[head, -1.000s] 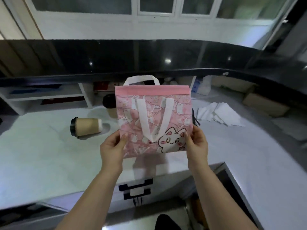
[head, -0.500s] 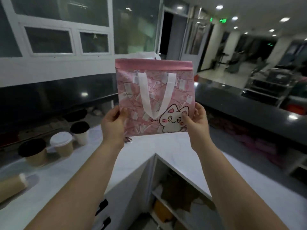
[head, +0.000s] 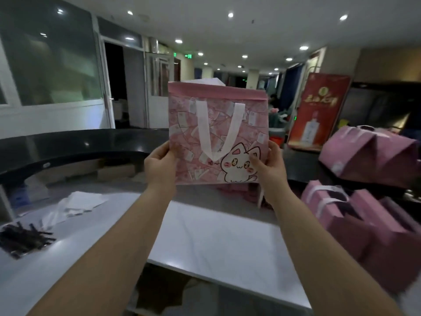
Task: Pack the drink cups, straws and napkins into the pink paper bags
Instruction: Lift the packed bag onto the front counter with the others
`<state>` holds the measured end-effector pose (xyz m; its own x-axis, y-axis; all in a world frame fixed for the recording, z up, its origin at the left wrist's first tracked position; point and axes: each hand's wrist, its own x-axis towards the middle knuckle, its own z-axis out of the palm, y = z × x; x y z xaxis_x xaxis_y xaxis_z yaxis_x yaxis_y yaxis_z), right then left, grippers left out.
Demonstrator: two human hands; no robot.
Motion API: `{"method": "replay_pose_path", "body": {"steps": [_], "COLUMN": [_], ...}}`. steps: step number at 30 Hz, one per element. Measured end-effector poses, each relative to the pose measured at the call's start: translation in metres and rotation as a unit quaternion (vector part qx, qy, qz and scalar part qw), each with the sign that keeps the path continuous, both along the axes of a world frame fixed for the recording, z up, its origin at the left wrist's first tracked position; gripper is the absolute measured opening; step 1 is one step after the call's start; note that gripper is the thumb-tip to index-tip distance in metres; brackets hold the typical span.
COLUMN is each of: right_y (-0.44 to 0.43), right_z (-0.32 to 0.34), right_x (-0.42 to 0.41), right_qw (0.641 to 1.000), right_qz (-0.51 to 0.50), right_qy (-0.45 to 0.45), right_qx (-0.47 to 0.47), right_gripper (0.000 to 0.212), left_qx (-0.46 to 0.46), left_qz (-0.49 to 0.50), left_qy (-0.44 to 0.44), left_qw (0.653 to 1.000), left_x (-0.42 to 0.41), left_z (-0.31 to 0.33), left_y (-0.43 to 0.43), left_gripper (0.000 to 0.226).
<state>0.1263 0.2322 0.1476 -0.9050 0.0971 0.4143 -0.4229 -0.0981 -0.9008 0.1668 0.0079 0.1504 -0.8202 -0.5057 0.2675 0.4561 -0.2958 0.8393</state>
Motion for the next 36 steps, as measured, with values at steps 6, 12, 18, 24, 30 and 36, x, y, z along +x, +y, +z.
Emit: {"method": "replay_pose_path", "body": {"steps": [6, 12, 18, 24, 30, 36], "right_y": [0.154, 0.245, 0.278, 0.297, 0.314, 0.332], "right_z": [0.007, 0.014, -0.011, -0.029, -0.045, -0.062], "right_x": [-0.040, -0.080, -0.130, -0.202, -0.281, -0.330], "right_qw": [0.938, 0.914, 0.976, 0.985, 0.980, 0.954], "right_qz": [-0.212, -0.182, -0.023, -0.036, 0.047, -0.019], "right_qy": [0.049, -0.056, -0.122, -0.125, -0.176, -0.235], "right_qx": [0.271, 0.357, 0.180, 0.117, 0.076, 0.186], "right_gripper": [0.081, 0.106, 0.069, 0.066, 0.089, 0.126], "left_qx": [0.048, 0.078, 0.065, 0.036, 0.000, -0.040], "left_qz": [-0.063, -0.083, -0.087, -0.118, -0.148, -0.180], "left_qy": [0.002, -0.005, -0.025, -0.047, -0.074, -0.102], "left_qw": [0.997, 0.994, 0.994, 0.991, 0.986, 0.978], "left_x": [-0.060, -0.117, -0.176, -0.255, -0.336, -0.395], "left_z": [0.013, 0.017, 0.004, -0.022, -0.049, -0.078], "left_y": [0.157, 0.291, 0.369, 0.392, 0.413, 0.449], "left_gripper": [0.007, 0.017, 0.023, 0.018, 0.013, 0.013]}}
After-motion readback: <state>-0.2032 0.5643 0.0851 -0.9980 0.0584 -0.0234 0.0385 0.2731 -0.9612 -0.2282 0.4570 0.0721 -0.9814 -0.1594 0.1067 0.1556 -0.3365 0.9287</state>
